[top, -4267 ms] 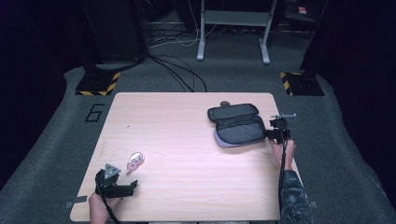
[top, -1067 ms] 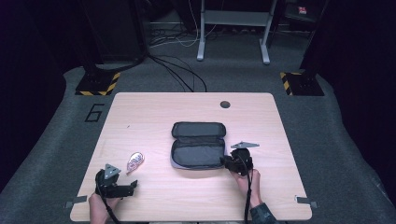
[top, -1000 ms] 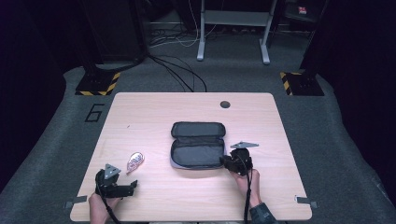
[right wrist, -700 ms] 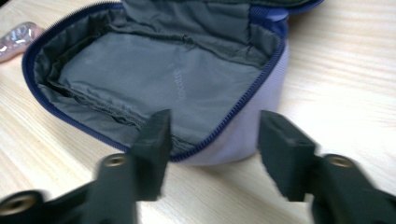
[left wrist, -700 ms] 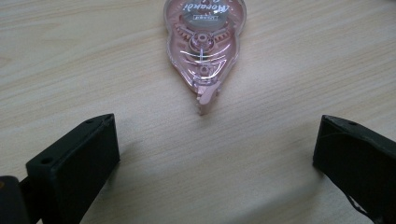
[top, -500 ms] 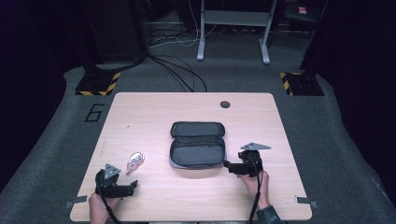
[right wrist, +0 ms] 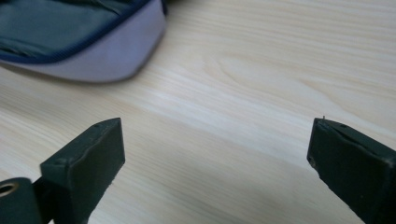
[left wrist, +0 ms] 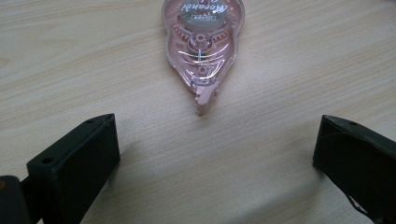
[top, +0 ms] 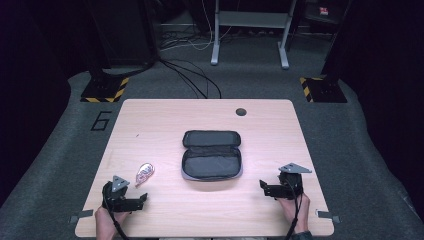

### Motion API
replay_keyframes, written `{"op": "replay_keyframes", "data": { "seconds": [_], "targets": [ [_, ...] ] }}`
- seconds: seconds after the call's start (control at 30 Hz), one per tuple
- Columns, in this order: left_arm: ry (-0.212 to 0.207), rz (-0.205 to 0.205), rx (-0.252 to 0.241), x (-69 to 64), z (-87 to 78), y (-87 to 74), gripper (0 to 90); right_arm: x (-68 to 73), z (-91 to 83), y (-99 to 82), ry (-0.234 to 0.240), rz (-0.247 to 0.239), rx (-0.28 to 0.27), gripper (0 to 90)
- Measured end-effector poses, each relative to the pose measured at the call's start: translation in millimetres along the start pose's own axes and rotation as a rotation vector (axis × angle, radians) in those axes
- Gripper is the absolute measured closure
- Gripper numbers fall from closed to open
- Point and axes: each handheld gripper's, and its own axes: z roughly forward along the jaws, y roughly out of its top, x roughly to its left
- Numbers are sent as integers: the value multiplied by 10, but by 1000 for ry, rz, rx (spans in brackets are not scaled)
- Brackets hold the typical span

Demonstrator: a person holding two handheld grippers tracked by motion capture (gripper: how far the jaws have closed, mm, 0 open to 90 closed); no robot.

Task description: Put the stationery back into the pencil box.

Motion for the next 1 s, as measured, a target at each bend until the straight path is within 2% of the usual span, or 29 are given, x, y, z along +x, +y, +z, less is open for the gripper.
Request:
{"op": "replay_keyframes", "data": {
  "seconds": [0.1, 0.23, 0.33, 0.4, 0.43, 0.47, 0.5, 0.53, 0.6, 0.67, 0.73, 0.97, 1.0],
  "targets": [
    [-2, 3, 0, 3, 1, 3, 10, -112, -13, -119, -63, -13, 29, 11],
    [-21, 6, 12, 14, -17, 24, 25, -189, -26, -196, -79, -17, 44, 8],
    [-37, -6, -14, 11, -11, 56, 31, -252, -32, -265, -86, -4, 52, 3],
    [-29, -2, -18, 6, 6, 91, 31, -282, -33, -301, -98, -6, 60, 3],
    [-43, 1, -3, 15, 3, 116, 31, -289, -30, -318, -104, -2, 63, 2],
    [-42, -2, -16, 13, 24, 132, 31, -288, -20, -331, -105, 9, 60, 1],
    [-41, -1, -9, 15, 35, 156, 30, -302, -10, -347, -111, -5, 66, 1],
    [-41, 0, -14, 18, 54, 176, 25, -299, 1, -357, -116, 2, 76, 0],
    [-47, 3, 0, 20, 86, 221, 13, -316, -5, -361, -124, -17, 66, 0],
    [-52, 0, -13, 20, 121, 262, 14, -332, -3, -359, -112, -11, 71, 0],
    [-58, 8, 3, 31, 124, 296, 26, -341, 3, -355, -109, -8, 76, 0],
    [-49, -26, -28, 68, 229, 395, 66, -342, 2, -363, -106, -12, 67, 0],
    [-48, -19, -25, 71, 237, 404, 71, -342, 2, -363, -106, -11, 67, 0]
  ]
}}
